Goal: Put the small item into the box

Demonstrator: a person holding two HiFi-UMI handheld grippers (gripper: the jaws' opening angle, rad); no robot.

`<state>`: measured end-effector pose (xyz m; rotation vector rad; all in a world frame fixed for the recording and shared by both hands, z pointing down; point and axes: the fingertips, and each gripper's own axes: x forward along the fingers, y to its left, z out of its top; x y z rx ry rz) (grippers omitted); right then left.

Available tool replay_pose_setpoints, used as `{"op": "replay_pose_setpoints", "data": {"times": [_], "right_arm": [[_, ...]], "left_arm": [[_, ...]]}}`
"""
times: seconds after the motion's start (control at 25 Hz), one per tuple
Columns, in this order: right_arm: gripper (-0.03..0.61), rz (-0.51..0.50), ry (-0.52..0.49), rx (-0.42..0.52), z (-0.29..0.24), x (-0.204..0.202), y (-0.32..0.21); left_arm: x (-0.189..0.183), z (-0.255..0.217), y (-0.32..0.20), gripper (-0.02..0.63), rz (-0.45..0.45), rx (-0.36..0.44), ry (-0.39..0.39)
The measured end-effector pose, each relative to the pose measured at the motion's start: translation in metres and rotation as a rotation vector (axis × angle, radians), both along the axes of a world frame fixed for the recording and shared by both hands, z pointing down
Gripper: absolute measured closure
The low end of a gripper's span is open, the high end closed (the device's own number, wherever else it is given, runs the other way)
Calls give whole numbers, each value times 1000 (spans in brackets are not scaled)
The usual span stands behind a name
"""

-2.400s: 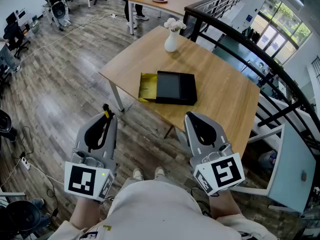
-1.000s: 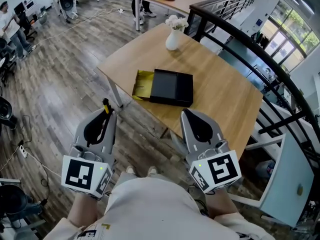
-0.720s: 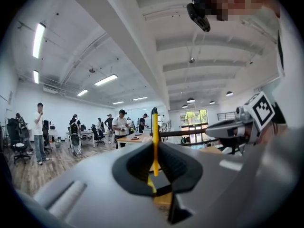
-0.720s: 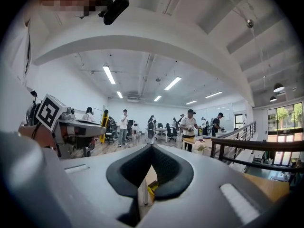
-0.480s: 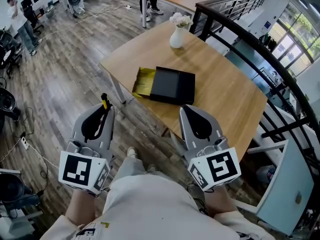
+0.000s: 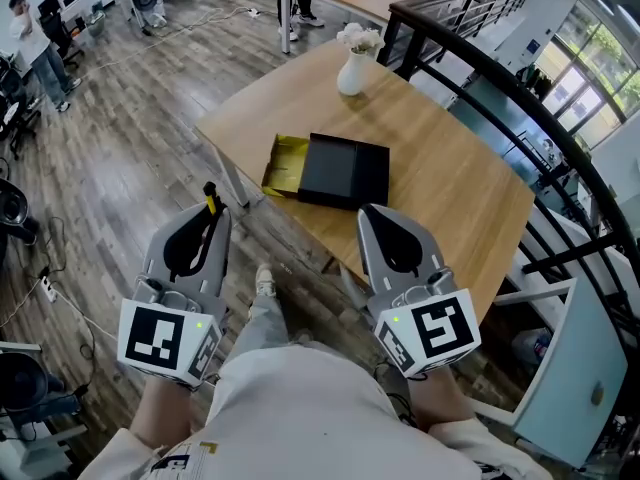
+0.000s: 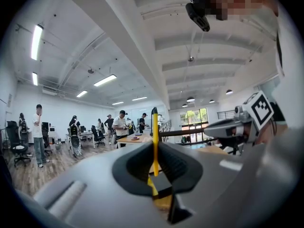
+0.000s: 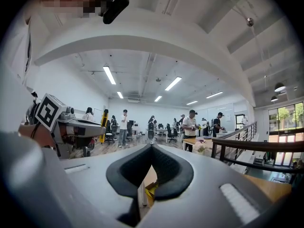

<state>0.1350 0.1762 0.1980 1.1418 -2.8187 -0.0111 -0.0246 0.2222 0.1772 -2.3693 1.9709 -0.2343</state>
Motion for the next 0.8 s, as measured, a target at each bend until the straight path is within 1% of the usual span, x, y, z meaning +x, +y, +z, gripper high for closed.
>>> {"op": "replay_pose_setpoints", "data": {"times": [0.12,0.36,0.52,0.68,0.8], "right_arm": [[580,6,6,1,3,-5,-7],[580,12,20,-17,10,-24,-34],[580,19,30,-32,16,-37,-61],[578,42,41,-15,18,-50,-94],[580,55,41,-25,20,-61,-119]], "left_arm": [[-4,2,-8,591,6,5,4],[-20,10,-36,591,18,-16,22],[-31,17,-66,591,29,-26,30],[-44,24,-101,591,43,-28,37],[-53,27,-128,591,56,-35,36]]}}
